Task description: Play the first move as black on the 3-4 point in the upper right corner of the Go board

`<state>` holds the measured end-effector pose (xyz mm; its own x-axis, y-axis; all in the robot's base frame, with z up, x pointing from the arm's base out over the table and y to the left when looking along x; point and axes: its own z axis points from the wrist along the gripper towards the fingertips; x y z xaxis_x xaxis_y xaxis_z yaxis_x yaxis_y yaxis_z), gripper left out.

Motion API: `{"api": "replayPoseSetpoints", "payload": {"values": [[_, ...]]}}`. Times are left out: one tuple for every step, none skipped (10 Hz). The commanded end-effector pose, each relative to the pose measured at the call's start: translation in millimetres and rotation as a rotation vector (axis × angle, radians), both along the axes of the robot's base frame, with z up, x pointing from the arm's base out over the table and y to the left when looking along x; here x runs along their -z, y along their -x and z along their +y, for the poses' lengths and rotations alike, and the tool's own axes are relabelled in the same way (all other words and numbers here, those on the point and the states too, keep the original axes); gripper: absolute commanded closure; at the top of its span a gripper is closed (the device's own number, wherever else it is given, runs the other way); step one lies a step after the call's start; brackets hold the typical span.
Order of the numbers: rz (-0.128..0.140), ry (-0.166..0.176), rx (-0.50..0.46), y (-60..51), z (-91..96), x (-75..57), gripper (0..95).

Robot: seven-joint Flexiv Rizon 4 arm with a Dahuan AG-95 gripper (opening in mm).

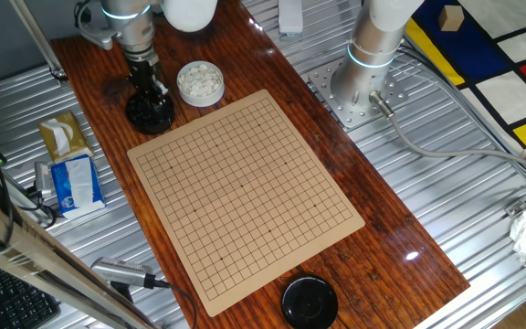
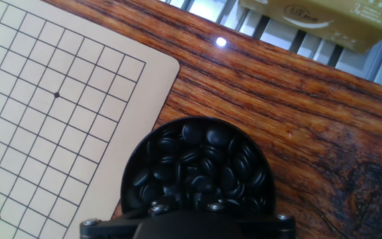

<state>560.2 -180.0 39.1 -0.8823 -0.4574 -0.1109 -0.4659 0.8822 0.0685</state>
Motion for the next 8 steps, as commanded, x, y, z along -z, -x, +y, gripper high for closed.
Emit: {"api": "replayPoseSetpoints", "payload": {"values": [[0.000, -0.003, -0.004, 0.2, -0.2, 0.0, 57.0], [0.000, -0.006, -0.004, 0.1, -0.3, -0.2, 57.0], [0.000, -0.007, -0.005, 0.1, -0.4, -0.6, 57.0], [-0.001, -0.008, -0.004, 0.0, -0.5, -1.0, 57.0], [-0.001, -0.007, -0.004, 0.0, -0.5, -1.2, 57.0], [-0.002, -0.006, -0.005, -0.1, -0.5, -1.3, 57.0], [-0.006, -0.002, -0.008, -0.2, -0.9, -2.8, 57.0], [-0.006, 0.001, -0.012, -0.4, -1.2, -4.1, 57.0]]}}
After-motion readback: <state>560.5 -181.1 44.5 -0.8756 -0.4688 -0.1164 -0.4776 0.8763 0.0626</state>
